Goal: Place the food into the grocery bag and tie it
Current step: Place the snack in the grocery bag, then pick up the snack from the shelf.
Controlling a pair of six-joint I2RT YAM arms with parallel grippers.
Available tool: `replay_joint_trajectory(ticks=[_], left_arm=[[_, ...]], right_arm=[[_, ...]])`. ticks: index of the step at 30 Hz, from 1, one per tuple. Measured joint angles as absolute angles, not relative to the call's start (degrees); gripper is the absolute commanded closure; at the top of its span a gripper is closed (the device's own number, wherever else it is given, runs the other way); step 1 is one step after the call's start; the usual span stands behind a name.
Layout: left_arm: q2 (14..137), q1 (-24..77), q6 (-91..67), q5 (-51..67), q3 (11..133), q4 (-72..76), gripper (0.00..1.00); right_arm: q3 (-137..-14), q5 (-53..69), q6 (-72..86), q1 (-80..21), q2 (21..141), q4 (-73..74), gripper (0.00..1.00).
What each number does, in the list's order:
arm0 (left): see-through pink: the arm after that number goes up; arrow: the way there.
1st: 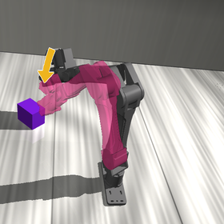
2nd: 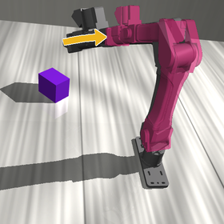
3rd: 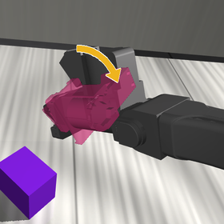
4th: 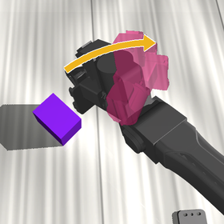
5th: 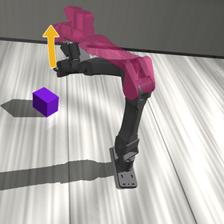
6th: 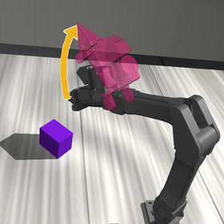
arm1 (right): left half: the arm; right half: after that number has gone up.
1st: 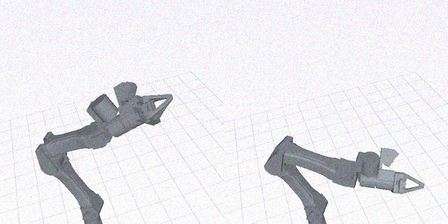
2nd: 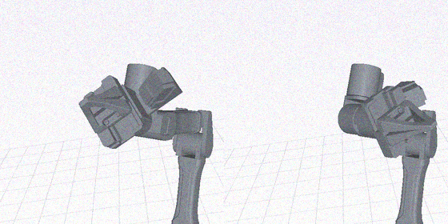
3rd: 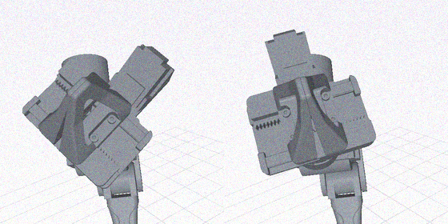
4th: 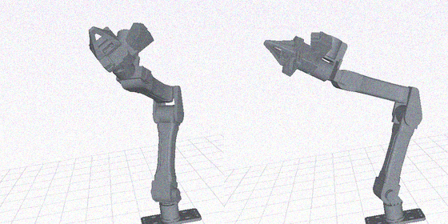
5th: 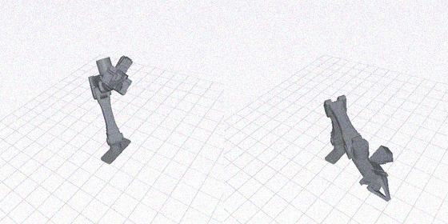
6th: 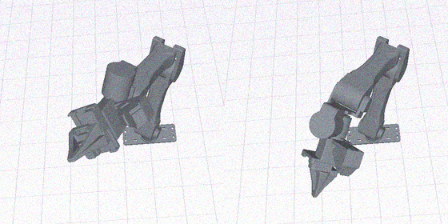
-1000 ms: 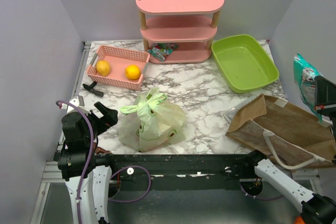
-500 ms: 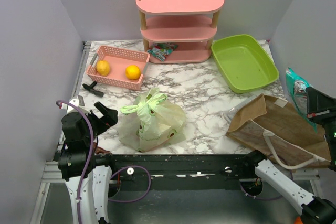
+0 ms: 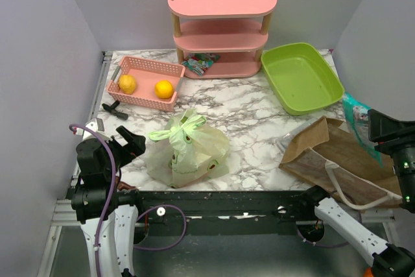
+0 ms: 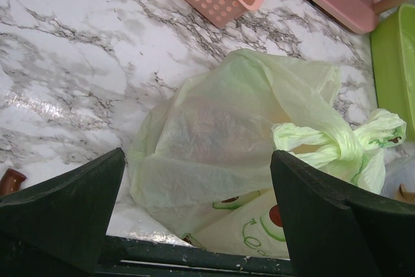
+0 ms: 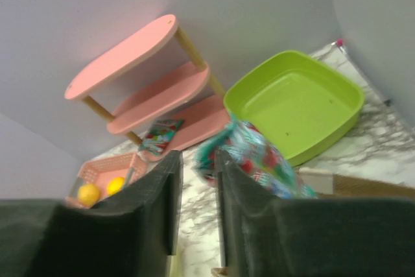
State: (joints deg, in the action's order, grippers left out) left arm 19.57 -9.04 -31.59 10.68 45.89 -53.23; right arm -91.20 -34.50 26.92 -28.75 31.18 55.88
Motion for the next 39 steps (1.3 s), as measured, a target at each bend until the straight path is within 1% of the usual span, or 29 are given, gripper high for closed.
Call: replay_joint_trajectory(ticks=[1,2,3,4,19,23,27,35,39], left_arm=[[19.57,-9.04,-31.57,10.68,45.87,-53.23,0.04],[19.57,-9.04,-31.59,10.68,45.82,-53.23,0.04],[19.57,-9.04,-31.57,10.68,45.82,-53.23,0.04],[19.57,-9.04,-31.57,10.68,45.82,-53.23,0.04],[19.57,-9.04,-31.59,10.66,45.82,-53.23,0.04],[19.57,-9.04,-31.57,10.66,45.80,-53.23,0.04],[19.62,-9.04,-31.20,11.22,45.69,-53.10,0.02],[28.12,-9.04,-31.40,20.88,46.11,-48.07,0.02],[34.76,-8.58,-32.21,25.30,49.58,-44.12,0.02]], right_arm=[[-91.00,-34.59,27.03,-28.75,31.07,55.77,0.36],[-90.87,-34.70,27.53,-28.75,30.98,55.70,0.30],[-90.65,-34.94,27.42,-28.75,30.81,55.57,0.26],[-90.48,-35.09,27.77,-28.75,30.65,55.55,0.25],[-88.33,-35.05,27.66,-28.75,30.04,53.56,0.24],[-87.68,-32.84,27.59,-28.75,31.07,51.55,0.24],[-87.48,-29.28,27.62,-28.75,34.63,48.97,0.24],[-83.29,-22.61,28.73,-28.75,40.84,44.75,0.23],[-82.08,-20.95,29.47,-28.75,41.74,43.77,0.22]])
